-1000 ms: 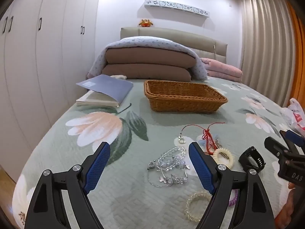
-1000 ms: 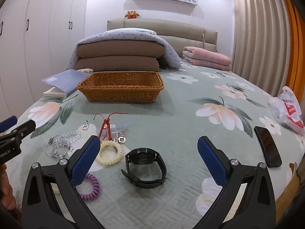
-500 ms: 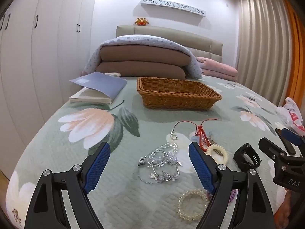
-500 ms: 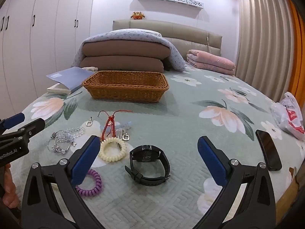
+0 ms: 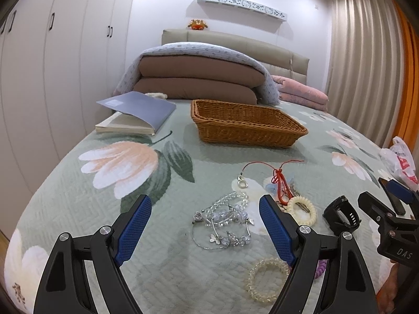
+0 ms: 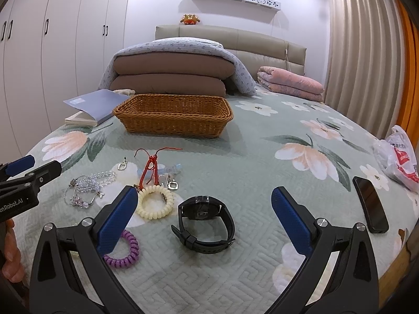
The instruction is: Organize jewelry
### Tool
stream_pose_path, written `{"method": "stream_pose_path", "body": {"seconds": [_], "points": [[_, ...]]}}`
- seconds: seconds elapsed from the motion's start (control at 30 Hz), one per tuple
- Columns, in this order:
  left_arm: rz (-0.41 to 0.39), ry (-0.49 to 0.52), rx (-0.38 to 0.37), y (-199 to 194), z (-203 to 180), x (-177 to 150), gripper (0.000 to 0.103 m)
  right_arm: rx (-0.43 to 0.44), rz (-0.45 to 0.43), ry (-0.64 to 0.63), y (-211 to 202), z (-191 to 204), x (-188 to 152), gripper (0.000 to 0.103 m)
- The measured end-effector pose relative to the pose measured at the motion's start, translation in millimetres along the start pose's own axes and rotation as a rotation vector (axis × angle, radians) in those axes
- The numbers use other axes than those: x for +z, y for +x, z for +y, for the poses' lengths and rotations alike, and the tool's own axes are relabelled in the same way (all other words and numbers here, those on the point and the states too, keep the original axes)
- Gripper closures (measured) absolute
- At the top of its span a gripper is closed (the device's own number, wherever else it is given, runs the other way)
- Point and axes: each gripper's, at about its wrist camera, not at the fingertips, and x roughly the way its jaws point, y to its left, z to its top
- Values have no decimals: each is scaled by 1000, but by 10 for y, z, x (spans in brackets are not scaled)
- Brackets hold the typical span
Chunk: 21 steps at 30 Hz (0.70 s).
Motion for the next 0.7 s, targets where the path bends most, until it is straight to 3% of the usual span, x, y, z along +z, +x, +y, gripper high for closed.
{"method": "stream_pose_path", "body": {"seconds": [0.7], "points": [[7,-5,-1,32,29,-13,17,11,18,4,37,7,-17,0]]}}
